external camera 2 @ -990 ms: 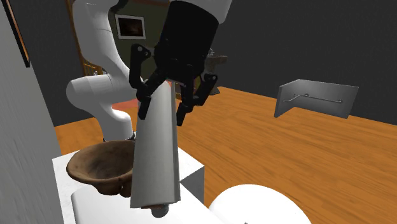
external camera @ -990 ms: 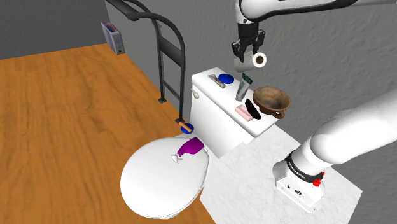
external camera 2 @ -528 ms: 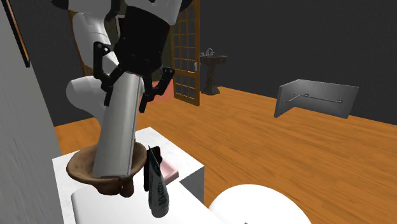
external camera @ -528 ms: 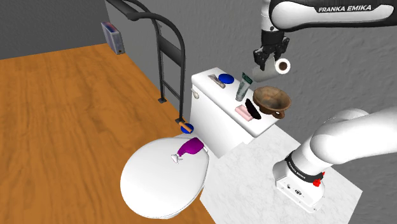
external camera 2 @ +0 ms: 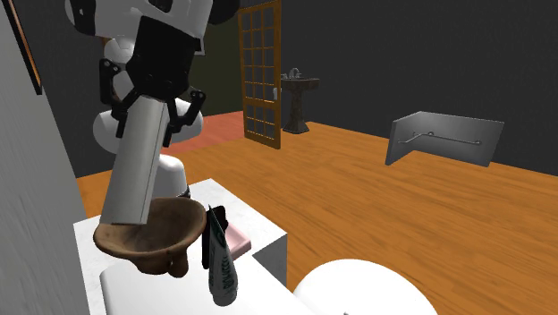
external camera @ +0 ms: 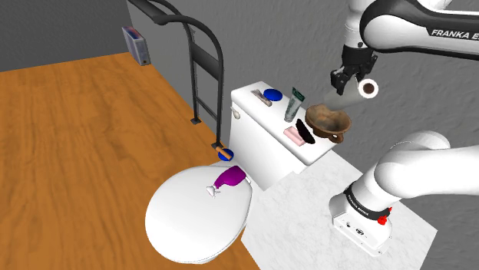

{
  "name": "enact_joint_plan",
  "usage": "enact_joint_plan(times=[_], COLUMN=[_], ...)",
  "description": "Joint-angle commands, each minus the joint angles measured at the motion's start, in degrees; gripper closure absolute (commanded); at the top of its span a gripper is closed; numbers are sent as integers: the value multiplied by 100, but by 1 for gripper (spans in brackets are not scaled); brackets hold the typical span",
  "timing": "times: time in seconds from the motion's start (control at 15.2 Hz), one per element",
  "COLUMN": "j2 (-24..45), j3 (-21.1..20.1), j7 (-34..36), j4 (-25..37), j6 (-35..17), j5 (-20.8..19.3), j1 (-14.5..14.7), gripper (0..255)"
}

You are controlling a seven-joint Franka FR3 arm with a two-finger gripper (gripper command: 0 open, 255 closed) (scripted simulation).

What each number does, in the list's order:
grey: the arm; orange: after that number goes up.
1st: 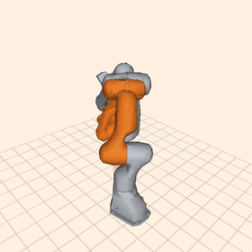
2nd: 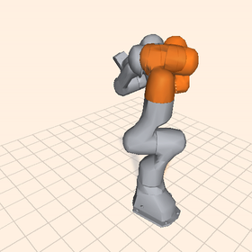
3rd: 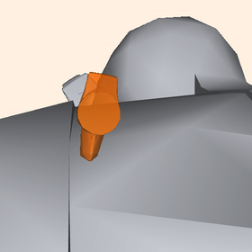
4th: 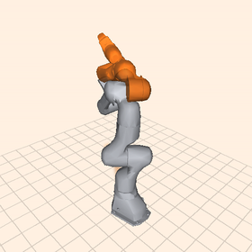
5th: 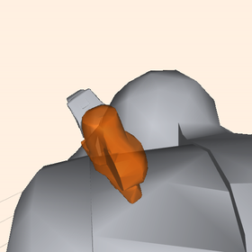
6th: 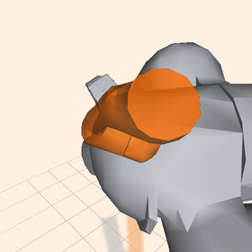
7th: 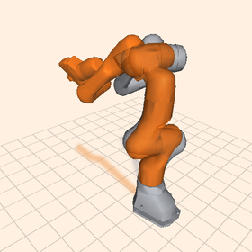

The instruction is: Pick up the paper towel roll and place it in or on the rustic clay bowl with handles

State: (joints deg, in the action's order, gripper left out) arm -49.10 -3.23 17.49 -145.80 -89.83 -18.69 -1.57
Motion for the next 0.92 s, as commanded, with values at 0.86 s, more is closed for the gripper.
enact_joint_plan(times=[0.86], j2=[-49], j3=[62], j7=[346], j4=[-1144], j6=[-1037], j5=[-79], j1=[20], gripper=[255])
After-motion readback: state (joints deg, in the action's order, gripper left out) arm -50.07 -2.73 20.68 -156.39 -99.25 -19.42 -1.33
